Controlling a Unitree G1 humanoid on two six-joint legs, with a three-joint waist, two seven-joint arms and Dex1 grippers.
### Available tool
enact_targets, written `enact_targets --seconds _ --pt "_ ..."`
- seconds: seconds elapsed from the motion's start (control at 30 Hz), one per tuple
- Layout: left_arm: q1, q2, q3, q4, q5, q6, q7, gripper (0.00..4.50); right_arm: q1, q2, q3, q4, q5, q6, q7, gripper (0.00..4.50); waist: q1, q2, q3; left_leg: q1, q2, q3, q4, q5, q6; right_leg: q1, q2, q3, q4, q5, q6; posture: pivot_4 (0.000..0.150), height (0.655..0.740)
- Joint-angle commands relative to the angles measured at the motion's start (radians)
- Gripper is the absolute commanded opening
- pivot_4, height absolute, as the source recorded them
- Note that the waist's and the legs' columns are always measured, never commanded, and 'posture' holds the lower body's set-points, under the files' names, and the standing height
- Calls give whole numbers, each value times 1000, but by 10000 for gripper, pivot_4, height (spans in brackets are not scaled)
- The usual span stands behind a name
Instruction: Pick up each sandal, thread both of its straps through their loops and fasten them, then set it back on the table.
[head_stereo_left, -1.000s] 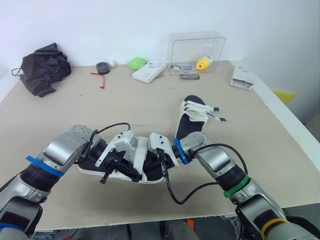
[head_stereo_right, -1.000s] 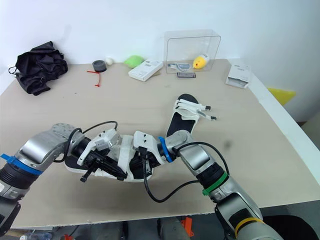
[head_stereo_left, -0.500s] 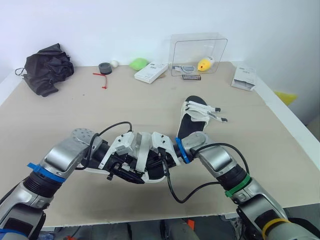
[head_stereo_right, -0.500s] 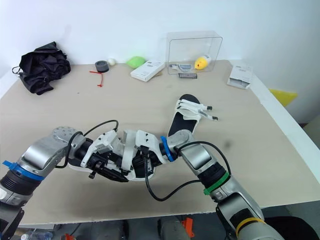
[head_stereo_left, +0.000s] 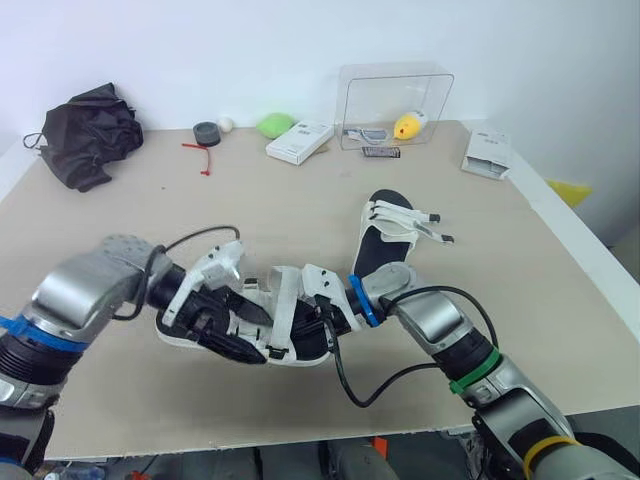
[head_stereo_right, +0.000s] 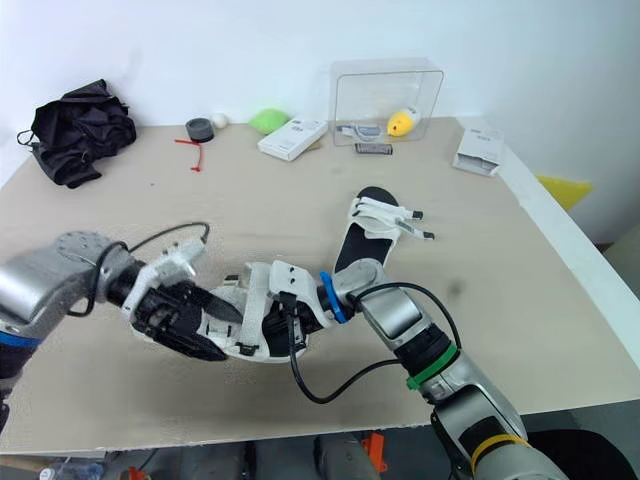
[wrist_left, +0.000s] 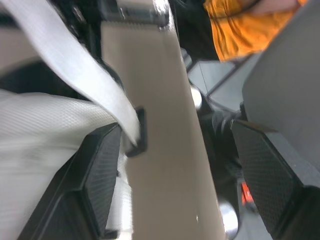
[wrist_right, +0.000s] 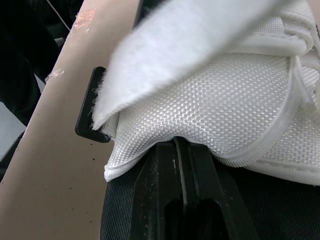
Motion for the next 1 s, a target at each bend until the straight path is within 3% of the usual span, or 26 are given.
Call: enact_targets --seconds 0.03,0.17,0.33,0.63,0.93,1.0 --pt "-55 -24 82 40 -59 57 51 35786 21 -12 53 55 -47 25 -13 0 0 0 0 0 0 0 0 0 0 0 0 0 0 0 0 1500 7400" --pt "-118 -23 152 101 -139 175 84 35786 22 -12 53 53 -46 27 -12 0 -3 -1 1 0 0 0 0 0 0 0 0 0 0 0 0 1500 7400" --pt "6 73 116 -30 -123 121 39 35786 25 -11 51 51 -45 30 -13 0 -9 -1 2 0 1 1 -1 -2 -2 0 0 1 0 -2 0 1500 7400" --pt "48 -116 123 -24 -121 166 298 35786 17 -6 53 62 -46 23 -13 0 -5 -2 2 0 1 1 1 -3 -3 0 0 1 1 -2 1 1500 7400" --pt "14 -211 101 37 -104 165 381 35786 23 -9 46 53 -43 34 -18 0 -5 -3 2 0 0 0 2 -3 -3 1 0 1 1 -2 1 1500 7400" --pt "6 -216 101 42 -112 168 378 30526 24 -9 45 52 -43 35 -19 0 -5 -3 2 0 0 1 2 -3 -3 1 0 2 1 -1 2 1500 7400"
